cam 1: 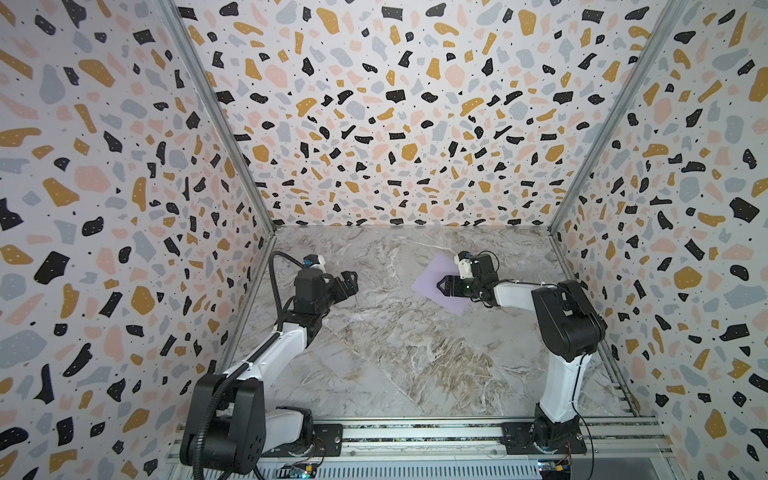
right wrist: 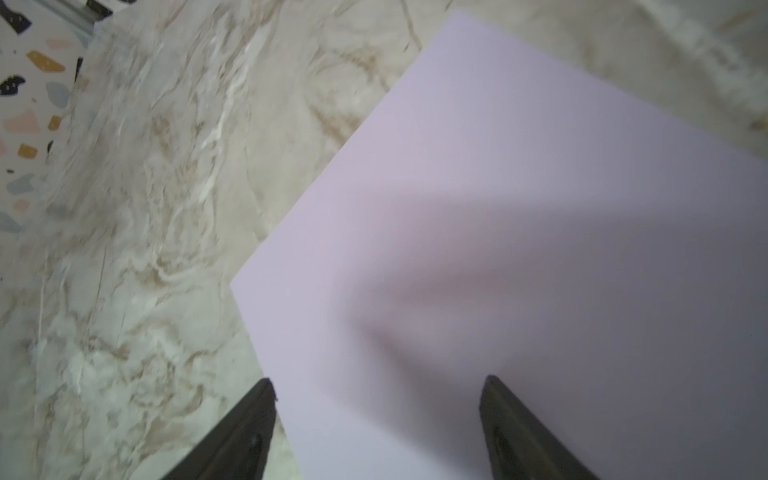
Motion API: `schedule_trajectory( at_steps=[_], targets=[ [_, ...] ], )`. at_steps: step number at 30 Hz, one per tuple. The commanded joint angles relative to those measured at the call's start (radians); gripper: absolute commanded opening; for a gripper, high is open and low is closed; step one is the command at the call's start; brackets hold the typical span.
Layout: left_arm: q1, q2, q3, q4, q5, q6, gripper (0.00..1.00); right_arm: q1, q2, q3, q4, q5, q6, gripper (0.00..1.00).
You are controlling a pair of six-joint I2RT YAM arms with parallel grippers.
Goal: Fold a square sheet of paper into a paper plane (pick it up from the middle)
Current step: 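Reach the right gripper to the lavender sheet's middle while the left arm moves inward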
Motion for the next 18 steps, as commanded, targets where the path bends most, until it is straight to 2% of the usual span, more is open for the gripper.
schedule_trajectory(
  at_steps=[1, 6, 10, 14, 18],
  targets=[
    [-0.020, 0.004, 0.048, -0.027, 0.023, 0.012, 1.00, 0.080, -0.056, -0.131, -0.084, -0.013, -0.001, 0.78],
    [-0.076, 0.012, 0.048, -0.058, 0.040, 0.015, 1.00, 0.213, -0.191, -0.341, -0.064, -0.024, 0.001, 0.75],
    [-0.145, 0.021, 0.043, -0.070, 0.035, 0.015, 1.00, 0.275, -0.268, -0.433, -0.038, -0.082, 0.048, 0.74],
    [-0.226, 0.041, 0.048, -0.082, 0.026, 0.002, 1.00, 0.272, -0.363, -0.401, -0.063, -0.079, 0.085, 0.72],
    [-0.331, 0.076, 0.058, -0.076, 0.033, -0.039, 1.00, 0.210, -0.453, -0.377, -0.101, -0.034, 0.110, 0.71]
  ],
)
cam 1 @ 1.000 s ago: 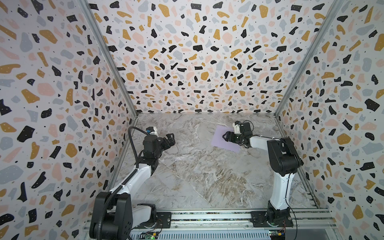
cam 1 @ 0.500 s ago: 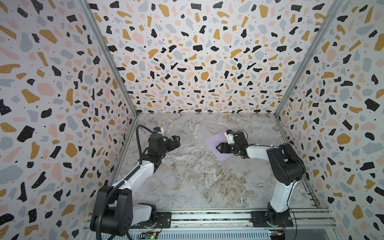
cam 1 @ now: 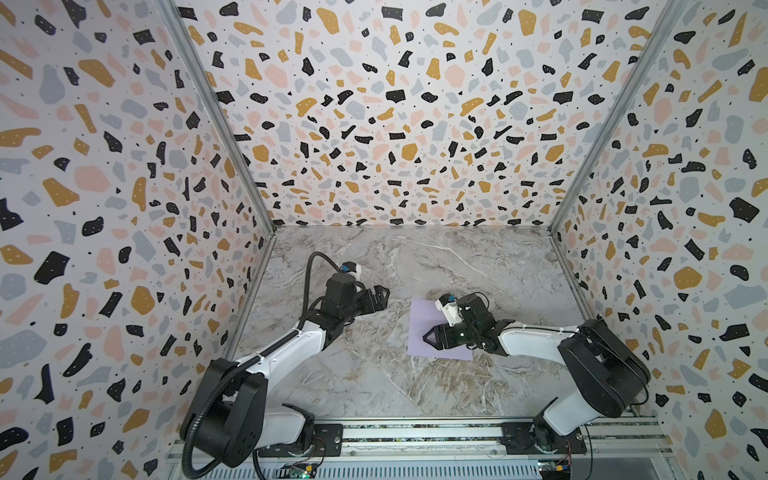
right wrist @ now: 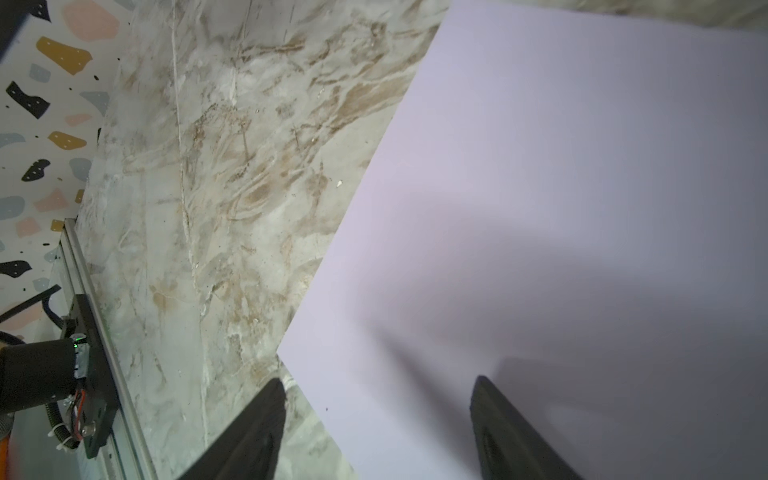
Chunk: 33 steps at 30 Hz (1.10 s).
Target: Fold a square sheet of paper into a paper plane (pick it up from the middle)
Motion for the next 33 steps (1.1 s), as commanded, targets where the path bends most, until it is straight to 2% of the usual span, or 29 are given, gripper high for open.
schedule_trajectory(
  at_steps=[1, 6, 11, 16, 23, 33],
  targets=[
    [-0.084, 0.032, 0.037, 0.002, 0.015, -0.036, 1.00, -0.063, -0.081, 0.023, -0.091, 0.030, 0.046, 0.70],
    [-0.248, 0.147, 0.120, -0.032, 0.022, -0.067, 1.00, -0.207, -0.094, -0.004, -0.148, -0.046, 0.062, 0.63],
    [-0.349, 0.272, 0.210, -0.050, 0.021, -0.095, 1.00, -0.265, -0.077, -0.005, -0.193, -0.071, 0.046, 0.52],
    [-0.378, 0.364, 0.261, -0.002, 0.069, -0.138, 0.98, -0.288, -0.051, -0.010, -0.204, -0.093, 0.044, 0.45],
    [-0.389, 0.471, 0.347, -0.072, 0.055, -0.137, 0.87, -0.296, -0.010, -0.011, -0.212, -0.104, 0.031, 0.43],
    [-0.397, 0.554, 0.387, -0.121, 0.051, -0.144, 0.83, -0.311, 0.016, -0.028, -0.210, -0.105, 0.030, 0.42]
  ],
)
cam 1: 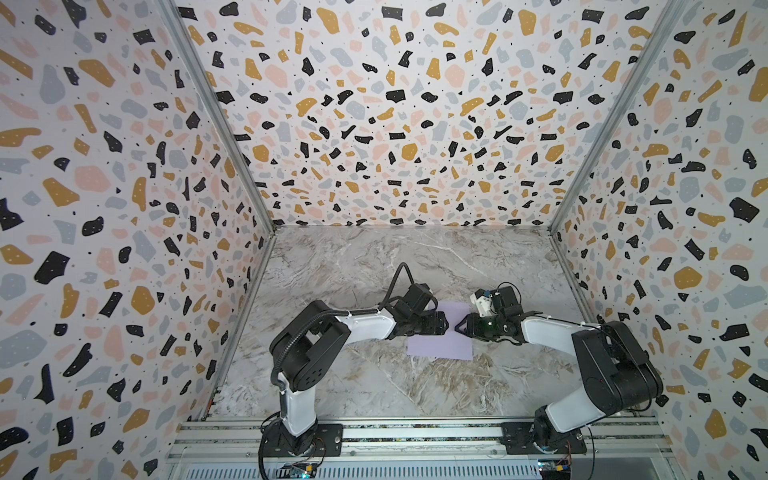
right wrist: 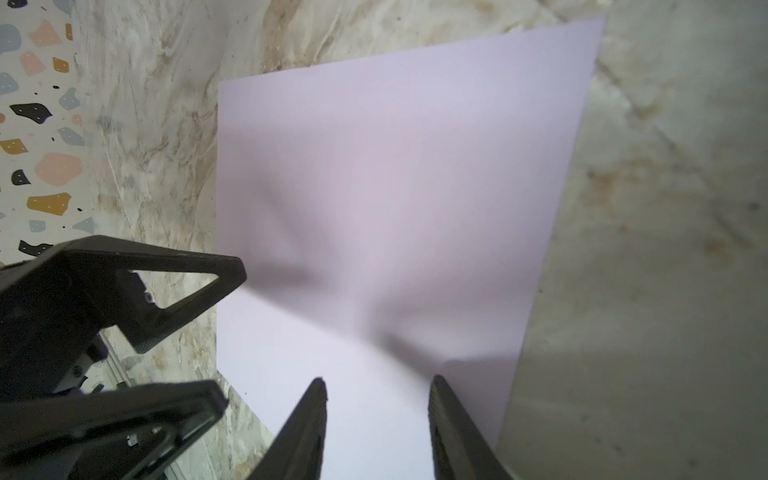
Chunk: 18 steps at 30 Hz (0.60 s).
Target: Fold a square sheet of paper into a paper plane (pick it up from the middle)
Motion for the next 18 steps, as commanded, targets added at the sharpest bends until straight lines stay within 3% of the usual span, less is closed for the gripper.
schedule_trajectory(
  at_steps=[1, 18],
  targets=[
    [-0.006, 0.016, 0.025, -0.035, -0.003, -0.010, 0.82, -0.007, 0.019, -0.024, -0.032, 0.007, -0.012, 0.42],
    [0.001, -0.007, -0.045, 0.017, 0.018, -0.065, 0.82, -0.010, 0.073, -0.044, 0.038, -0.092, 0.012, 0.42]
  ],
)
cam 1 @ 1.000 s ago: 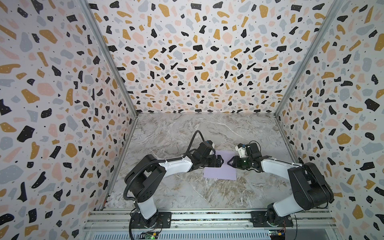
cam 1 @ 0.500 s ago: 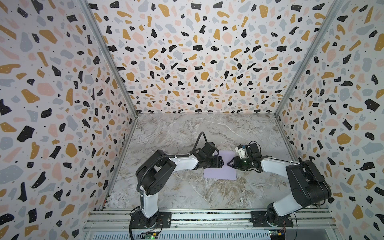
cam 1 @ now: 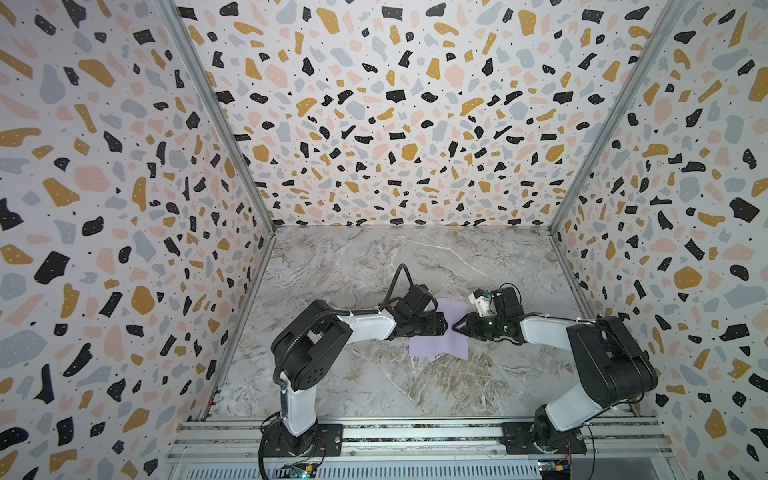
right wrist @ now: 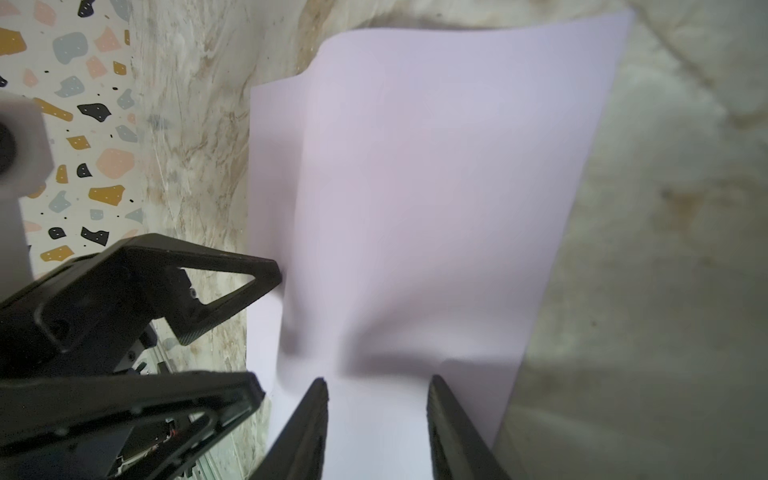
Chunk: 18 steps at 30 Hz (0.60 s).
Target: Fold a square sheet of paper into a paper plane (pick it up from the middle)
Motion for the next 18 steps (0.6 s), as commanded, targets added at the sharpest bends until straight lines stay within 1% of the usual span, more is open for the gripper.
schedule_trajectory(
  at_steps=[1, 6, 9, 14, 18],
  targets=[
    [0.003, -0.017, -0.037, -0.002, 0.020, -0.017, 0.83, 0.006, 0.023, -0.029, -0.059, 0.017, 0.005, 0.42],
    [0.015, -0.023, -0.055, 0.044, 0.061, -0.031, 0.84, 0.008, 0.029, -0.035, -0.018, -0.025, 0.012, 0.41],
    [0.017, -0.014, -0.051, 0.039, 0.061, -0.027, 0.82, 0.017, 0.045, -0.029, 0.007, -0.056, 0.019, 0.40],
    [0.017, -0.005, -0.050, 0.022, 0.062, -0.013, 0.76, 0.052, 0.073, -0.007, 0.059, -0.112, 0.040, 0.40],
    [0.018, -0.003, -0.046, 0.016, 0.070, 0.000, 0.67, 0.065, 0.086, -0.004, 0.115, -0.152, 0.071, 0.40]
  ],
)
